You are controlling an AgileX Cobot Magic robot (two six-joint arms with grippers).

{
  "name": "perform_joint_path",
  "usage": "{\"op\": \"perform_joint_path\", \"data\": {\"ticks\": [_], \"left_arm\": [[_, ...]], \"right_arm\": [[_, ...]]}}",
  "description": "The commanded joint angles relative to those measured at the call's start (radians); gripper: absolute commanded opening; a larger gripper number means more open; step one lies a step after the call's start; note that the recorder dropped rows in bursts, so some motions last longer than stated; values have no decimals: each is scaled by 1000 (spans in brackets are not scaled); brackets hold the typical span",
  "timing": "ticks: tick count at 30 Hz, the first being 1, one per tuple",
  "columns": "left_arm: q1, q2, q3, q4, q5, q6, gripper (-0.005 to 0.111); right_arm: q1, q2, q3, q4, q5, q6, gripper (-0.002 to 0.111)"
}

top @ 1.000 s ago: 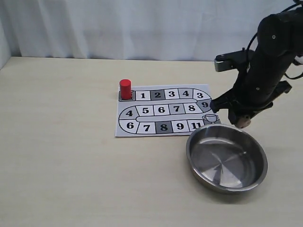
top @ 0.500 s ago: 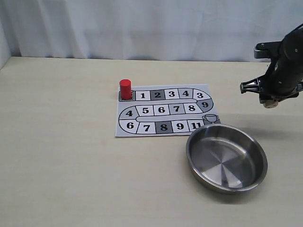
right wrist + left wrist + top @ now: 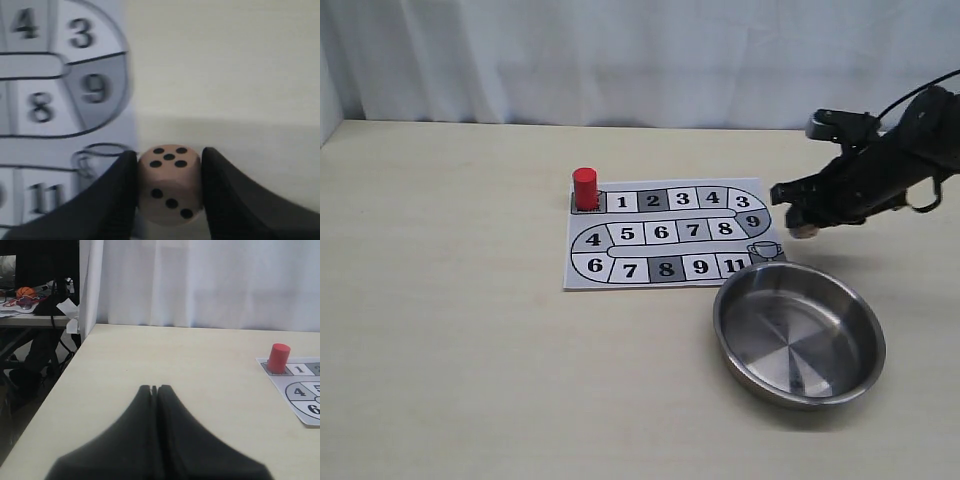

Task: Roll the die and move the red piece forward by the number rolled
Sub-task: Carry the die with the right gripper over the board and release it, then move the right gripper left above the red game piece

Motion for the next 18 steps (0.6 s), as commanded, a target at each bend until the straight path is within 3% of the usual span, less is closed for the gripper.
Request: {"op": "perform_joint_path", "data": {"ticks": [1, 3, 5, 18], "left_arm": [[0, 0, 2, -4, -13, -4, 0], [0, 0, 2, -4, -13, -4, 0], [0, 0, 2, -4, -13, -4, 0], [0, 0, 2, -4, -13, -4, 0]], "right_arm": [[13, 5, -4, 686, 100, -652, 62], [13, 5, -4, 766, 70, -660, 85], [13, 5, -4, 760, 3, -630, 100], [13, 9, -4, 527, -83, -439, 102]]}}
